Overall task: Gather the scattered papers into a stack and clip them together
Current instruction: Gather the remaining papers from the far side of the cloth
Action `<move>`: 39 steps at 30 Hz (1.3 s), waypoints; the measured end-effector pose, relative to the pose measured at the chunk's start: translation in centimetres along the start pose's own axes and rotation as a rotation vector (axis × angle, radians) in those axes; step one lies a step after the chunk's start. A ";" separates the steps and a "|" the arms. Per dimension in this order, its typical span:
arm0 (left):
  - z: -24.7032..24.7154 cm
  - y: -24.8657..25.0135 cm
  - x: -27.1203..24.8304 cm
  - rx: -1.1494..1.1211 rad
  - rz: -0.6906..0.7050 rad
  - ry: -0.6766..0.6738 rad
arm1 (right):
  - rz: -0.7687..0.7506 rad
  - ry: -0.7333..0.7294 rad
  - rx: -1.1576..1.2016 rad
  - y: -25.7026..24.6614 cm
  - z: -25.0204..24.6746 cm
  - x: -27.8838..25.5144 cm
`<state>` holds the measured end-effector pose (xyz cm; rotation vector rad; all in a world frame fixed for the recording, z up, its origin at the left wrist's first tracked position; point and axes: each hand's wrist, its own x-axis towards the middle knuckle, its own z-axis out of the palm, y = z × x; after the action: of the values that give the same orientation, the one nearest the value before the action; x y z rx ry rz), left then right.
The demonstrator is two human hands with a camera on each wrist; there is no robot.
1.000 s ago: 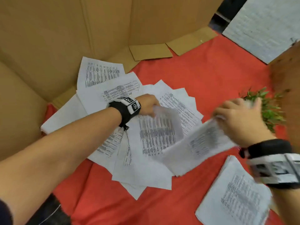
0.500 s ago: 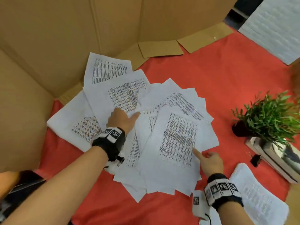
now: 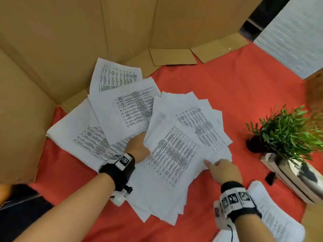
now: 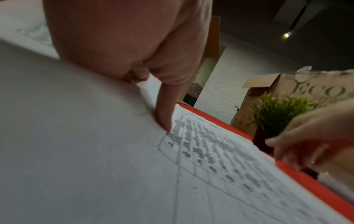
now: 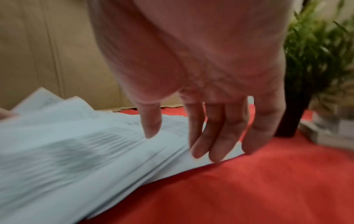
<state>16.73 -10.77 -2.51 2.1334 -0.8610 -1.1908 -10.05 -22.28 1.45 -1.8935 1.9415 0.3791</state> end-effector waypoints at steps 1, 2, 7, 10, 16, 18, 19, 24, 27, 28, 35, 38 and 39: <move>-0.8 -0.4 0.0 -0.015 0.037 -0.033 | -0.006 0.108 0.052 0.0 -0.9 1.4; -1.5 -0.8 0.0 -0.026 0.056 -0.072 | -0.032 0.182 0.138 -0.2 -1.7 2.8; -4.0 -1.9 0.2 -0.050 0.023 -0.094 | 0.085 0.039 0.304 -1.4 -3.1 8.6; -6.3 -2.2 0.9 -0.108 -0.020 -0.002 | 0.163 -0.048 0.286 -1.7 -2.7 9.7; -11.8 -1.7 1.7 -0.485 0.060 0.047 | 0.067 -0.029 0.187 0.3 -1.9 9.5; -13.0 -0.6 1.6 -0.560 0.134 0.034 | 0.026 0.091 0.239 0.6 -2.3 8.6; -13.4 0.2 1.5 -0.560 0.172 0.014 | 0.006 0.184 0.292 0.6 -2.8 8.0; -12.4 5.7 0.0 -0.120 0.401 -0.235 | -0.372 0.383 0.483 -0.1 -7.1 4.7; -9.1 8.6 -0.8 0.281 0.667 -0.222 | -0.562 0.259 0.453 -1.0 -9.7 3.1; -8.1 9.2 -0.7 0.404 0.757 -0.177 | -0.596 0.220 0.448 -1.5 -10.5 2.6; -4.2 9.9 -0.7 0.551 0.658 -0.258 | -0.663 -0.073 0.651 -5.6 -11.1 0.1; -5.3 7.7 0.5 0.395 0.477 -0.150 | -0.450 0.063 0.777 -5.8 -9.3 2.7; -5.9 6.5 1.2 0.302 0.412 -0.130 | -0.365 0.110 0.734 -5.6 -8.6 3.9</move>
<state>20.63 -15.00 4.22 1.9758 -1.5370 -1.0402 -5.27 -29.90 7.68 -1.7091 1.4466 -0.4914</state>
